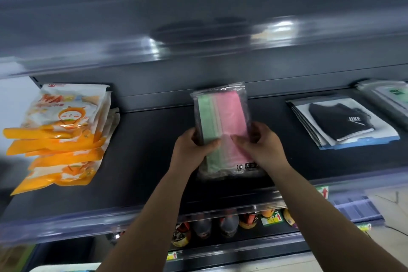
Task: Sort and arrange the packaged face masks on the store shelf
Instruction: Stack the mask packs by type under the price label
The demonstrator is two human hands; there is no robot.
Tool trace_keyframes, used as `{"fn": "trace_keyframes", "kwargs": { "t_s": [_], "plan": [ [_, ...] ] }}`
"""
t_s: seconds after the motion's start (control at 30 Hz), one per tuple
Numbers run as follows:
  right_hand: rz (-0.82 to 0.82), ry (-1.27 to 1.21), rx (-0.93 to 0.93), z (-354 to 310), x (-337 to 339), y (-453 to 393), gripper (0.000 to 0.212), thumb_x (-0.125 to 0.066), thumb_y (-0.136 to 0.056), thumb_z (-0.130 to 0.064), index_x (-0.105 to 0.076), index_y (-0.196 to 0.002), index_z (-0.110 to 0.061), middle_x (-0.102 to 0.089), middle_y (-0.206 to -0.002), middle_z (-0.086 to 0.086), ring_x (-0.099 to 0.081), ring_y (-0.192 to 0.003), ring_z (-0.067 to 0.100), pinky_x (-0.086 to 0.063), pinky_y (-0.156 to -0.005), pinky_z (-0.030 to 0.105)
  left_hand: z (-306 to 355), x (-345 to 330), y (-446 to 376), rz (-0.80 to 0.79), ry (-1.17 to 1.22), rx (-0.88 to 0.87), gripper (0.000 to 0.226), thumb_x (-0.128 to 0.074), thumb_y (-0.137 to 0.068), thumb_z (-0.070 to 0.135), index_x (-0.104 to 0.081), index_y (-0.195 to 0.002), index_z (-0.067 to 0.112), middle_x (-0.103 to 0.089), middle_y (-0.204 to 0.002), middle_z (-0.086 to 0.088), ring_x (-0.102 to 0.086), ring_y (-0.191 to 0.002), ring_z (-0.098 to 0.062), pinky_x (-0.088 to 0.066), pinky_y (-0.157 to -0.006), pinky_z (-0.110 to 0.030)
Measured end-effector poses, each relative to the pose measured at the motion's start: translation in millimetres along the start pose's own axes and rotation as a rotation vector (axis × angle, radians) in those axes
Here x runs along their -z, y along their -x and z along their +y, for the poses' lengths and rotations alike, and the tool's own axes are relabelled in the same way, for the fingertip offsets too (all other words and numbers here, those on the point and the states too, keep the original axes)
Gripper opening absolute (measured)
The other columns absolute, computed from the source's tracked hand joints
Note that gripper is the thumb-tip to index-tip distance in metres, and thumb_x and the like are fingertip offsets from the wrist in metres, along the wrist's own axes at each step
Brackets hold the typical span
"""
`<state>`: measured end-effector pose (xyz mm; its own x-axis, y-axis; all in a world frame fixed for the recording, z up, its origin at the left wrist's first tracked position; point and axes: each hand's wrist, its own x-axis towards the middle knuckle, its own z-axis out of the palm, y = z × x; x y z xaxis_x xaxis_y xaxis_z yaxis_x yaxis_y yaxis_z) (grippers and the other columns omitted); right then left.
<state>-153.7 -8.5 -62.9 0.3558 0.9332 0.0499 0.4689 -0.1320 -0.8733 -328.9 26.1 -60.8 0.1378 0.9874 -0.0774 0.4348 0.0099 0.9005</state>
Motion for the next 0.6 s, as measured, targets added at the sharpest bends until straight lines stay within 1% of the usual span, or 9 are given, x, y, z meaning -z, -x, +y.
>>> {"fn": "trace_keyframes", "kwargs": {
  "t_s": [0.03,0.1,0.17,0.27,0.33,0.4,0.47,0.53,0.6],
  "plan": [
    [0.002,0.018,-0.008,2,1,-2,0.055,-0.076,-0.075,-0.035,-0.055,-0.119,-0.008,-0.058,-0.094,-0.003,-0.057,-0.087,0.015,-0.042,-0.073,0.022,1,-3,-2,-0.007,-0.028,0.014,0.048,-0.077,-0.074,0.034,-0.059,-0.114,0.015,-0.062,-0.097,0.011,-0.06,-0.09,-0.009,-0.047,-0.061,-0.012],
    [-0.012,0.055,-0.031,5,5,-7,0.054,-0.074,-0.077,-0.038,-0.056,-0.116,-0.006,-0.057,-0.094,-0.001,-0.057,-0.086,0.017,-0.041,-0.072,0.023,3,-10,-6,-0.003,-0.093,0.035,0.054,-0.075,-0.073,0.045,-0.058,-0.116,0.016,-0.064,-0.103,0.006,-0.061,-0.091,-0.011,-0.053,-0.071,-0.025],
    [-0.035,0.084,-0.058,9,7,-9,0.051,-0.072,-0.078,-0.04,-0.056,-0.112,-0.006,-0.057,-0.093,0.001,-0.059,-0.088,0.022,-0.042,-0.069,0.024,5,-14,-8,0.018,-0.159,0.049,0.055,-0.072,-0.073,0.053,-0.056,-0.113,0.019,-0.063,-0.102,0.007,-0.063,-0.089,-0.012,-0.055,-0.075,-0.034],
    [-0.057,0.12,-0.077,11,10,-12,0.052,-0.072,-0.078,-0.043,-0.054,-0.109,-0.006,-0.057,-0.093,0.002,-0.056,-0.085,0.02,-0.041,-0.06,0.022,8,-16,-5,0.04,-0.282,0.062,0.051,-0.066,-0.075,0.059,-0.054,-0.109,0.023,-0.06,-0.093,0.011,-0.061,-0.083,-0.009,-0.053,-0.068,-0.029],
    [-0.083,0.16,-0.08,11,11,-13,0.053,-0.071,-0.077,-0.046,-0.053,-0.108,-0.007,-0.058,-0.098,0.005,-0.054,-0.085,0.019,-0.039,-0.057,0.019,11,-16,-5,0.041,-0.328,0.065,0.052,-0.064,-0.075,0.061,-0.053,-0.11,0.024,-0.06,-0.094,0.011,-0.061,-0.083,-0.01,-0.052,-0.069,-0.029],
    [-0.101,0.206,-0.077,11,13,-14,0.058,-0.071,-0.075,-0.05,-0.052,-0.111,-0.008,-0.054,-0.104,0.006,-0.054,-0.092,0.021,-0.042,-0.066,0.025,14,-15,-5,0.037,-0.35,0.058,0.053,-0.064,-0.076,0.061,-0.053,-0.112,0.024,-0.06,-0.097,0.01,-0.059,-0.084,-0.01,-0.049,-0.069,-0.028],
    [-0.083,0.242,-0.039,8,14,-13,0.065,-0.07,-0.074,-0.053,-0.05,-0.118,-0.009,-0.05,-0.112,0.007,-0.051,-0.103,0.025,-0.045,-0.083,0.034,16,-14,-5,0.043,-0.362,0.036,0.058,-0.063,-0.078,0.06,-0.05,-0.121,0.024,-0.06,-0.109,0.009,-0.057,-0.091,-0.01,-0.045,-0.072,-0.027],
    [-0.044,0.292,0.033,3,13,-11,0.069,-0.07,-0.076,-0.049,-0.047,-0.126,-0.007,-0.05,-0.119,0.011,-0.046,-0.113,0.03,-0.039,-0.096,0.038,15,-12,-4,0.063,-0.361,0.012,0.067,-0.06,-0.081,0.056,-0.039,-0.136,0.023,-0.054,-0.127,0.005,-0.055,-0.108,-0.015,-0.043,-0.082,-0.028],
    [0.018,0.366,0.103,-3,13,-7,0.067,-0.07,-0.08,-0.039,-0.045,-0.131,-0.003,-0.05,-0.124,0.015,-0.043,-0.117,0.033,-0.03,-0.1,0.037,14,-9,-1,0.079,-0.36,-0.01,0.068,-0.057,-0.086,0.051,-0.032,-0.143,0.024,-0.047,-0.138,0.002,-0.048,-0.122,-0.019,-0.041,-0.093,-0.033]
  ]
}}
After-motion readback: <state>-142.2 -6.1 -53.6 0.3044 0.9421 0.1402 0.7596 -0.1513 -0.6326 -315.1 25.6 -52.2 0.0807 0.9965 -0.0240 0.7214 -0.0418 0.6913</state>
